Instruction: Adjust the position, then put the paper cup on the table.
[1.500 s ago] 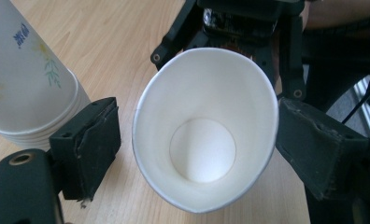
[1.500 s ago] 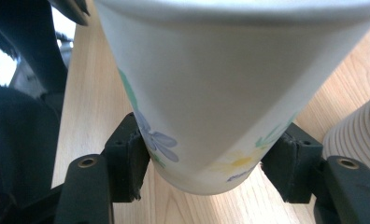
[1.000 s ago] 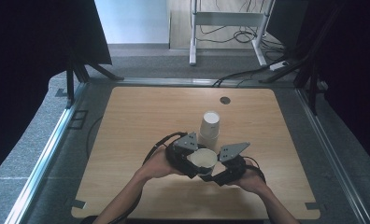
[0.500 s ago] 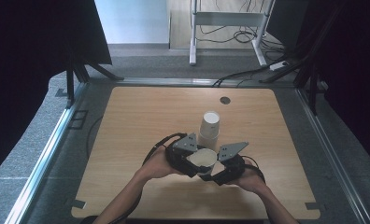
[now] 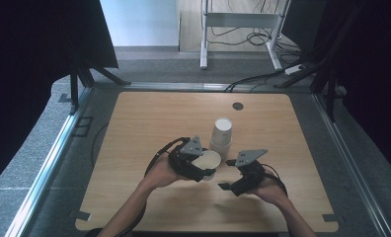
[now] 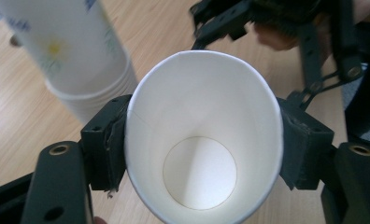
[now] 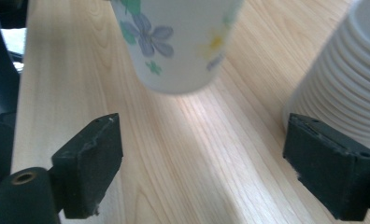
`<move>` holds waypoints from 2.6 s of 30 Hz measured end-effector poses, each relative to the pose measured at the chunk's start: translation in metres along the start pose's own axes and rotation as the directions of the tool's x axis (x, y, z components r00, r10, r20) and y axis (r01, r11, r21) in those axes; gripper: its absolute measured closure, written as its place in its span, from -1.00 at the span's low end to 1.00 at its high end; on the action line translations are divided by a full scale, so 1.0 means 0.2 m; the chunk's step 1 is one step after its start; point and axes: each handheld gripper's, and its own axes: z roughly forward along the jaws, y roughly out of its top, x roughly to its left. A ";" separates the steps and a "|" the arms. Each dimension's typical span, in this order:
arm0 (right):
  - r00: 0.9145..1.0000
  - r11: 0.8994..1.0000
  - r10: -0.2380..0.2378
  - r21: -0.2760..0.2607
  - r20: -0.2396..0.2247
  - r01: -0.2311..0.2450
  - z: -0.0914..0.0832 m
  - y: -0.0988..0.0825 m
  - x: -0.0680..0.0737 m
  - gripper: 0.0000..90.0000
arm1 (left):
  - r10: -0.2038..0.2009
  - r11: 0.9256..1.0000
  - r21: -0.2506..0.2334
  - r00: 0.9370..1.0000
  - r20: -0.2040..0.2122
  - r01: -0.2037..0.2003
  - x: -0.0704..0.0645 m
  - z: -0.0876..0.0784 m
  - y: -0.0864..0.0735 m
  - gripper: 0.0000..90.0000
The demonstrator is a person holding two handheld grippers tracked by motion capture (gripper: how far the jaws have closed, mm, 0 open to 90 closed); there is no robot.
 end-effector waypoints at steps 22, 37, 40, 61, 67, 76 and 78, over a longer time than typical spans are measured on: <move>0.986 0.993 0.104 0.037 0.127 -0.110 -0.09 -0.16 -0.06 -1.00 | -0.189 0.980 0.017 0.959 -0.209 0.197 0.14 -0.01 -0.20 -0.41; 0.984 0.992 0.102 0.062 0.147 -0.112 -0.09 -0.19 -0.06 -1.00 | -0.229 0.969 0.015 0.924 -0.305 0.245 0.21 0.02 -0.31 -0.42; 0.985 0.992 0.093 0.074 0.144 -0.104 -0.08 -0.20 -0.06 -1.00 | -0.222 0.970 0.020 0.921 -0.321 0.241 0.21 0.04 -0.33 -0.43; 0.988 0.990 0.081 0.106 0.129 -0.095 -0.05 -0.21 -0.05 -1.00 | -0.249 0.962 0.016 0.905 -0.344 0.271 0.23 0.10 -0.37 -0.53; 0.989 0.989 0.077 0.113 0.126 -0.092 -0.05 -0.22 -0.05 -1.00 | -0.254 0.960 0.028 0.908 -0.334 0.279 0.22 0.12 -0.37 -0.70; 0.988 0.988 0.081 0.119 0.135 -0.097 -0.04 -0.22 -0.05 -1.00 | -0.285 0.953 0.001 0.900 -0.330 0.303 0.22 0.10 -0.35 -0.93; 0.987 0.987 0.085 0.120 0.139 -0.102 -0.04 -0.22 -0.05 -1.00 | -0.288 0.953 -0.008 0.901 -0.325 0.302 0.22 0.09 -0.35 -0.96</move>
